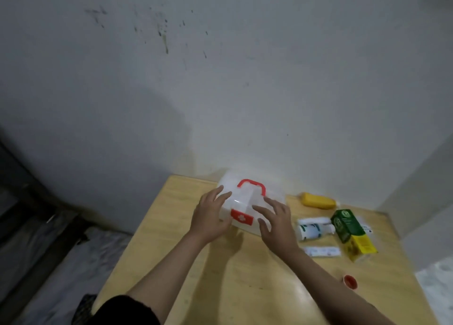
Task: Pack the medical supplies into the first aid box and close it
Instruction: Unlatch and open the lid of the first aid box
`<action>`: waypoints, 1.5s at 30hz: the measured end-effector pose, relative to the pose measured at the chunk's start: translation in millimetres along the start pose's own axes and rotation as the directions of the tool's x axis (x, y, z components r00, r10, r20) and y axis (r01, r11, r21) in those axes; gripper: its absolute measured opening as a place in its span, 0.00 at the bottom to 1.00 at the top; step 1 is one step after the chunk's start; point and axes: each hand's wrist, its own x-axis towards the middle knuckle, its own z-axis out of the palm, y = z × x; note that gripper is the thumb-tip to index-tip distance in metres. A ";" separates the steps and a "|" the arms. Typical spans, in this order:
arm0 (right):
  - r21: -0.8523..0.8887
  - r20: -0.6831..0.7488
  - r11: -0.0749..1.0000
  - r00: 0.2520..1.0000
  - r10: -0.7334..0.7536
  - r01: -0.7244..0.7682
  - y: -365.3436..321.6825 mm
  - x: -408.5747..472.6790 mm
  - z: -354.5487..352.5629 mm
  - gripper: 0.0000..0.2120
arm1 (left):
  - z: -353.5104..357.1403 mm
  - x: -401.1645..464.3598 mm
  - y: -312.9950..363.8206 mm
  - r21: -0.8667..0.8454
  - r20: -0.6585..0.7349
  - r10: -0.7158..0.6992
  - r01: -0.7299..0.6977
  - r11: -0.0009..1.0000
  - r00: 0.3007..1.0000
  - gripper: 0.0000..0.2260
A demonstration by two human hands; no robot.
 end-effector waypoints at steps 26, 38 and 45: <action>0.151 -0.130 0.981 0.986 -0.100 0.119 45.8 -2.4 6.3 0.18 | 68.2 8.7 -59.7 0.353 -0.242 0.448 -0.353 0.867 0.861 0.34; 0.261 -0.325 0.956 0.945 -0.045 0.135 28.7 -52.5 22.4 0.14 | 72.2 -40.9 -33.5 -0.048 -0.487 0.208 -0.264 0.963 0.848 0.22; 0.149 -0.218 0.968 0.962 -0.166 0.201 8.7 -107.7 8.5 0.13 | 63.8 -86.6 -8.3 -0.110 -0.534 0.128 -0.218 0.970 0.836 0.15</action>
